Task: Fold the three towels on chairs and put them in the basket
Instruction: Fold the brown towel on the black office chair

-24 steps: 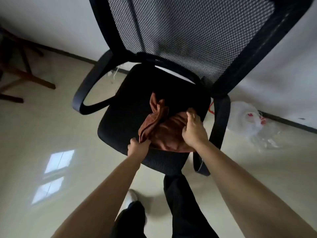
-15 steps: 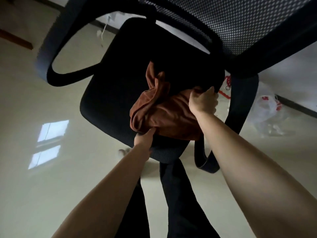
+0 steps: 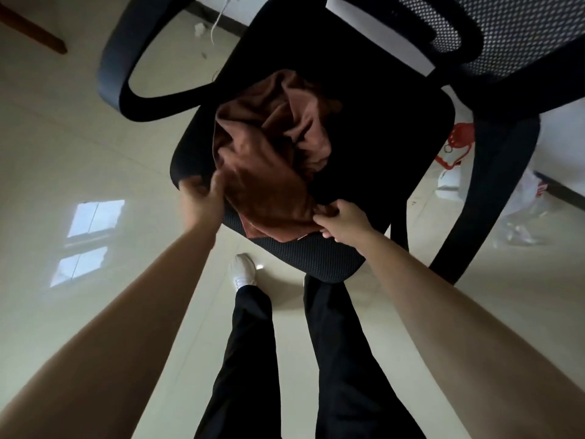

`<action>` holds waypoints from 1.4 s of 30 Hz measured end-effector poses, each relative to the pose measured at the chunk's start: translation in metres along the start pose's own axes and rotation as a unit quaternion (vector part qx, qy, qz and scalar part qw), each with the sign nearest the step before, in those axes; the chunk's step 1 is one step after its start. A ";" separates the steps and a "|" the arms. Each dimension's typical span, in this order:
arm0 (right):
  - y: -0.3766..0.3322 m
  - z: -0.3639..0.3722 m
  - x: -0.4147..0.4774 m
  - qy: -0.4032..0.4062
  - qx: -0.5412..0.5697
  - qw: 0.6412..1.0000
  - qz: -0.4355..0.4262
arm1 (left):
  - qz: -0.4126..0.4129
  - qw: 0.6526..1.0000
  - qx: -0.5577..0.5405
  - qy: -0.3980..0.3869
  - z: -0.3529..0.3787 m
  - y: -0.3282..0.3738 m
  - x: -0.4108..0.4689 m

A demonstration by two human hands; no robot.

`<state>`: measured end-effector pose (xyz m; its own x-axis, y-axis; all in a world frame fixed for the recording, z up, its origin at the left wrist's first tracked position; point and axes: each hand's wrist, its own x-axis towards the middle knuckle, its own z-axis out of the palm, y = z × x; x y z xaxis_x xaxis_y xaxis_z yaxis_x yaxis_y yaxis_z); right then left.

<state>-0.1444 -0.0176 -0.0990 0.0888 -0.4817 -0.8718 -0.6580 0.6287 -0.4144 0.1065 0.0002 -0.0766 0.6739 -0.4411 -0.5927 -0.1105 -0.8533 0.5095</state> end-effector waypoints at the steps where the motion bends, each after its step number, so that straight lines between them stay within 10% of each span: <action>1: 0.003 0.005 0.000 0.016 0.025 1.000 0.007 | -0.007 0.999 0.039 -0.022 0.002 -0.014 -0.005; 8: 0.008 0.033 -0.011 0.206 -0.048 0.977 -0.038 | -0.089 0.994 -0.029 -0.054 0.032 -0.067 -0.053; 11: 0.005 0.045 -0.027 0.367 -0.202 0.867 -0.270 | -0.139 0.987 -0.028 -0.076 0.031 -0.075 -0.043; 18: 0.026 0.067 -0.015 0.209 -0.401 0.765 -0.459 | -0.101 0.983 -0.106 -0.111 0.022 -0.083 -0.031; 23: 0.011 0.062 -0.005 0.355 0.001 0.909 -0.219 | -0.132 0.975 -0.173 -0.050 0.004 -0.104 -0.026; 25: 0.005 0.054 -0.001 0.367 0.135 0.915 -0.103 | -0.155 0.968 -0.194 -0.034 -0.006 -0.112 -0.024; 34: 0.010 0.081 -0.022 0.193 -0.396 0.823 -0.360 | -0.131 0.971 -0.202 0.000 -0.041 -0.089 -0.016; 42: -0.007 0.084 -0.038 0.217 -0.332 0.867 -0.301 | -0.024 0.992 -0.118 0.045 -0.067 -0.062 -0.003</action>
<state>-0.0801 0.0472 -0.0847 0.3713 -0.8755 -0.3093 -0.8881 -0.2378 -0.3933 0.1600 0.0726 -0.0646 0.7385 -0.3654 -0.5667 0.0896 -0.7798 0.6196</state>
